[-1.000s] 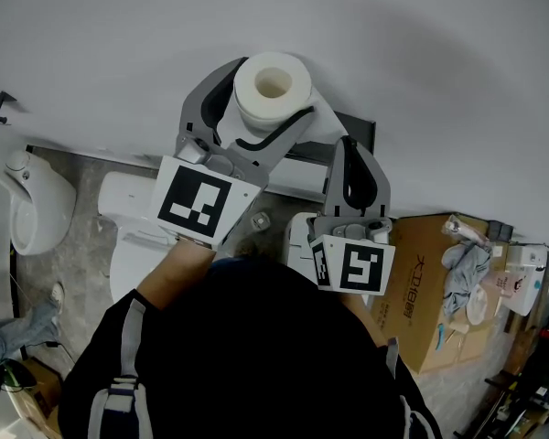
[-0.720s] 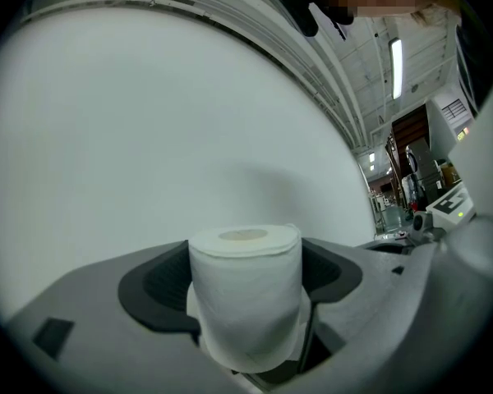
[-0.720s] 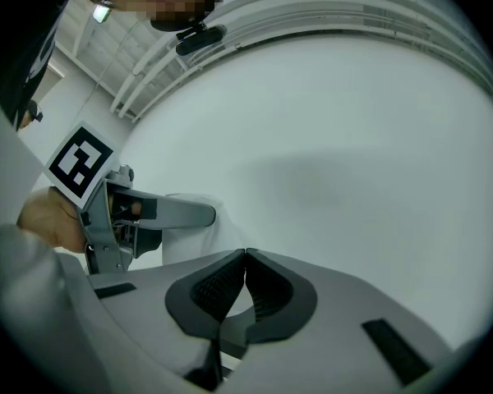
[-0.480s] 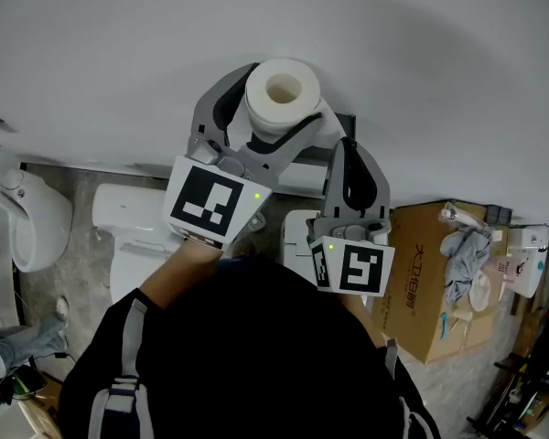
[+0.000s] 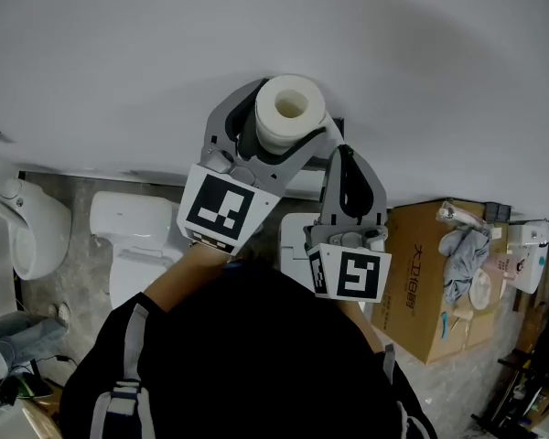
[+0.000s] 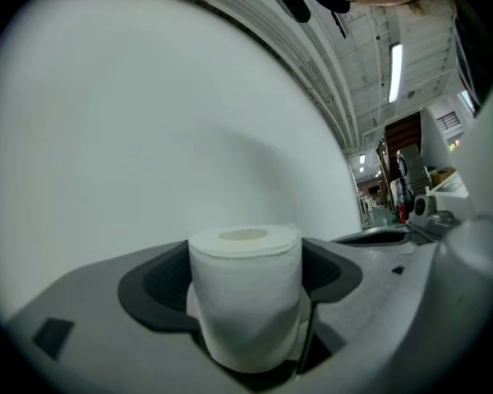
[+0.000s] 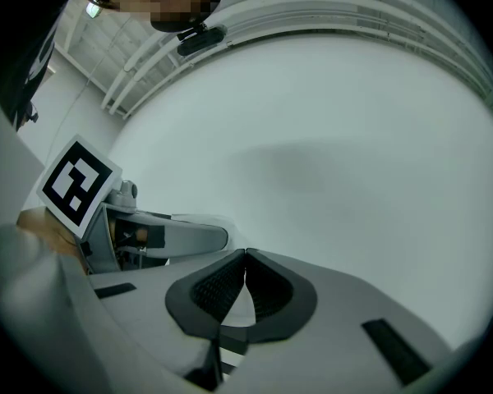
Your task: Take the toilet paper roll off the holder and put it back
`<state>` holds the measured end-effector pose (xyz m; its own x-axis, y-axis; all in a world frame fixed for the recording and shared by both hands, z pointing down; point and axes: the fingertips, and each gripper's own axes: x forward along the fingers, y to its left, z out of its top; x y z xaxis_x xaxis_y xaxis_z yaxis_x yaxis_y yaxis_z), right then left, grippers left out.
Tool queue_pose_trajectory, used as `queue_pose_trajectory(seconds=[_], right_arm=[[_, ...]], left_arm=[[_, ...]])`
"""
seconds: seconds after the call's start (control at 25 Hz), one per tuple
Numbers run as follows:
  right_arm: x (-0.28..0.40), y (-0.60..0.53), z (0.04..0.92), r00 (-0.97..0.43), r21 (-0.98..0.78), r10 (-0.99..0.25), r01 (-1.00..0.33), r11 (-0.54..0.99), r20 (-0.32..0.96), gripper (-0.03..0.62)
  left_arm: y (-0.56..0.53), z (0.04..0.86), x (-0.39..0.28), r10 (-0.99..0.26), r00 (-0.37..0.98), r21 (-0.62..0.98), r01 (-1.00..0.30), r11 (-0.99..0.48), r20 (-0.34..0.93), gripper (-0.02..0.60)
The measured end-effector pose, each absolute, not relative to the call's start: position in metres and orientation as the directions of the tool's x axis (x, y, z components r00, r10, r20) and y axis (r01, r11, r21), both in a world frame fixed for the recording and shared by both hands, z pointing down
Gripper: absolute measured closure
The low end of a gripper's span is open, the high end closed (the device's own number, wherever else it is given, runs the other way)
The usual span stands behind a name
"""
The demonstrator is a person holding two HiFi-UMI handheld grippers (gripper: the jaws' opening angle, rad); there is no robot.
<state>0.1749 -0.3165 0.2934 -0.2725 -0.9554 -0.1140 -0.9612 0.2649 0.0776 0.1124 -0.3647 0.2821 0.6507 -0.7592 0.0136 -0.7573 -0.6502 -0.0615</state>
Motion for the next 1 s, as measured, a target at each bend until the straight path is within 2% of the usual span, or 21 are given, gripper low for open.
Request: queue_pose_trajectory(seconds=[0.2,1.0], right_arm=[[0.175,-0.315,0.294,-0.274,0.074,-0.955,-0.961,0.266,-0.116,0.571],[0.179,-0.299,0.292,-0.274,0.065,-0.953,-0.961,0.267,-0.130,0.571]], left_arm=[[-0.364,0.283,0.117,-0.744,0.668,-0.118,-0.740,-0.663,-0.012,0.192],[-0.361,0.295,0.121,-0.747,0.664,-0.098,-0.744,-0.661,0.000,0.190]])
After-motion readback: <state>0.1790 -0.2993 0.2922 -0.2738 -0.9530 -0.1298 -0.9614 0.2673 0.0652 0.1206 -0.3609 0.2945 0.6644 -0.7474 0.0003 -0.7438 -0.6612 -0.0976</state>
